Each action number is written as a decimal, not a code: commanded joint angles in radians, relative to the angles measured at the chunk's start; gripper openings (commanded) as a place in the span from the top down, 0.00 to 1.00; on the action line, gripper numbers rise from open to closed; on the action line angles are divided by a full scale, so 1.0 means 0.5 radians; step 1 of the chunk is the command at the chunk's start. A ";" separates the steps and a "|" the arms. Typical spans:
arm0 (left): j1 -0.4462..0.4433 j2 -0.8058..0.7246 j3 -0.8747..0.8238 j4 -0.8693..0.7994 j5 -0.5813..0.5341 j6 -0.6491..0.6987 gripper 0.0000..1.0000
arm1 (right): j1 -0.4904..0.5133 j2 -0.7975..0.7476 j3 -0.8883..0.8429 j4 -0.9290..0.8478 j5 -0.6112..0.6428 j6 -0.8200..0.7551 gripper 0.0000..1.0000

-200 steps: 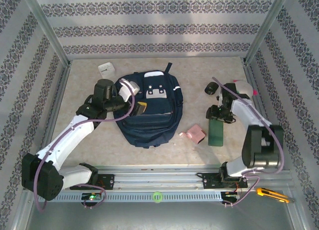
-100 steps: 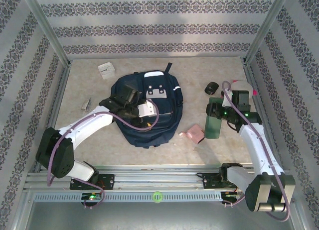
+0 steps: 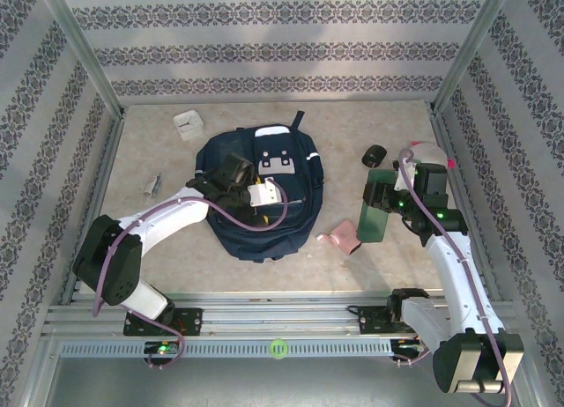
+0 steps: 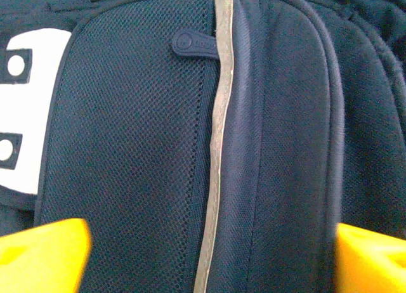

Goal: Pack the student bag

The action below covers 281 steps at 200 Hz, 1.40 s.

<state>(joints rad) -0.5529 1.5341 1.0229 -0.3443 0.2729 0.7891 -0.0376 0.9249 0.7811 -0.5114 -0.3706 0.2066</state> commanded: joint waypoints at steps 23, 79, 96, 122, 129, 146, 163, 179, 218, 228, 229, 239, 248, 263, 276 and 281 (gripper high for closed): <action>-0.020 -0.086 -0.139 0.422 -0.204 -0.114 0.84 | 0.000 -0.052 0.007 0.180 -0.185 0.043 0.52; -0.021 -0.384 0.090 0.391 -0.003 -0.598 1.00 | 0.353 -0.044 0.097 0.317 -0.332 -0.547 0.56; -0.021 -0.423 0.165 0.379 0.043 -0.712 1.00 | 0.556 -0.025 0.146 0.311 -0.331 -0.879 0.58; -0.020 -0.448 0.249 0.379 0.078 -0.836 1.00 | 0.916 -0.003 0.187 0.249 -0.316 -1.537 0.58; -0.018 -0.446 0.271 0.375 0.086 -0.852 1.00 | 1.010 0.000 0.178 0.258 -0.293 -1.720 0.57; -0.017 -0.418 0.323 0.358 0.095 -0.866 1.00 | 1.210 0.038 0.174 0.307 -0.226 -2.057 0.57; -0.014 -0.377 0.377 0.319 0.101 -0.886 1.00 | 1.373 0.138 0.217 0.324 -0.155 -2.345 0.58; -0.009 -0.350 0.399 0.310 0.139 -0.901 1.00 | 1.543 0.260 0.286 0.290 0.015 -2.648 0.58; 0.002 -0.304 0.438 0.353 0.262 -0.961 1.00 | 1.694 0.614 0.458 0.222 0.329 -3.116 0.57; 0.004 -0.301 0.448 0.364 0.296 -0.983 1.00 | 1.691 0.709 0.499 0.218 0.382 -3.198 0.57; 0.004 -0.301 0.448 0.365 0.300 -0.986 1.00 | 1.690 0.718 0.501 0.220 0.387 -3.206 0.56; 0.003 -0.305 0.450 0.378 0.337 -1.017 1.00 | 1.679 0.806 0.533 0.241 0.423 -3.255 0.56; 0.002 -0.314 0.446 0.403 0.367 -1.041 1.00 | 1.663 0.889 0.565 0.252 0.438 -3.287 0.56; 0.004 -0.330 0.441 0.425 0.398 -1.077 1.00 | 1.646 1.026 0.627 0.249 0.458 -3.331 0.55; 0.002 -0.348 0.442 0.428 0.405 -1.083 1.00 | 1.641 1.141 0.680 0.248 0.476 -3.367 0.54; 0.004 -0.353 0.440 0.430 0.402 -1.084 1.00 | 1.638 1.183 0.705 0.252 0.476 -3.374 0.54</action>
<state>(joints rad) -0.5533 1.3983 1.1866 -0.2543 0.3893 0.2878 0.7937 1.4422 1.0653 -0.3992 -0.1730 -1.3914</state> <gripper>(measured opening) 0.043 0.603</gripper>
